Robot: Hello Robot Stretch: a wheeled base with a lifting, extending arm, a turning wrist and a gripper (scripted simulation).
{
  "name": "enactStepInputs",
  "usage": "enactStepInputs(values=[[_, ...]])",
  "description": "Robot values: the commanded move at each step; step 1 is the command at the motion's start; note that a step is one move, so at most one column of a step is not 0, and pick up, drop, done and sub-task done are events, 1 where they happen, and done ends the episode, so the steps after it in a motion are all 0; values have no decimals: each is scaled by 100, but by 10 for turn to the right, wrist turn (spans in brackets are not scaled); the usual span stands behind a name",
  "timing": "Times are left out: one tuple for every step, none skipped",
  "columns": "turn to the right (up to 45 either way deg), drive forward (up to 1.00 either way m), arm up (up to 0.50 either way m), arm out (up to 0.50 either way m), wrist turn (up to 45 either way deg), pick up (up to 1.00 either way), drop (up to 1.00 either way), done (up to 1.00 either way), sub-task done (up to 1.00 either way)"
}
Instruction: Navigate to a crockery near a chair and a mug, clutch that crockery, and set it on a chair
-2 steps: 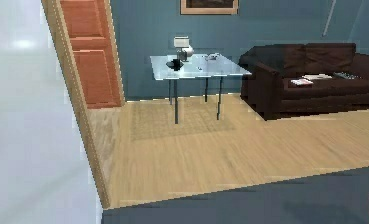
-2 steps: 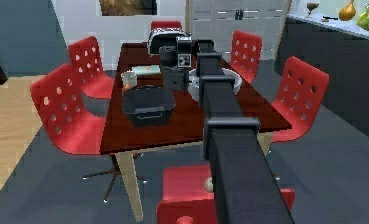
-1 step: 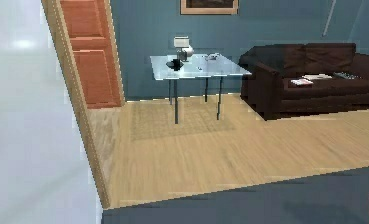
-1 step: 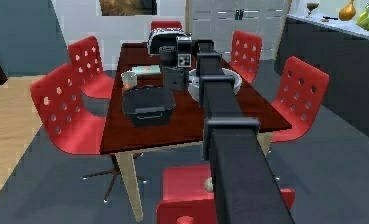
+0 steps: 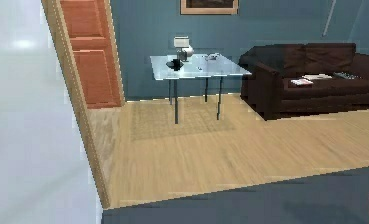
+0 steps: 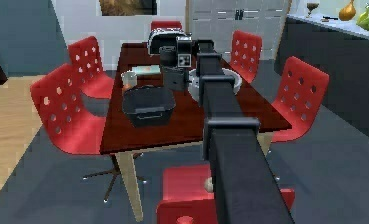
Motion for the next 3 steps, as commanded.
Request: enactStepInputs(values=[[0, 0, 0, 0, 0, 0, 100, 0, 0], [0, 0, 0, -10, 0, 0, 0, 0, 0], [0, 0, 0, 0, 0, 0, 0, 100, 0]])
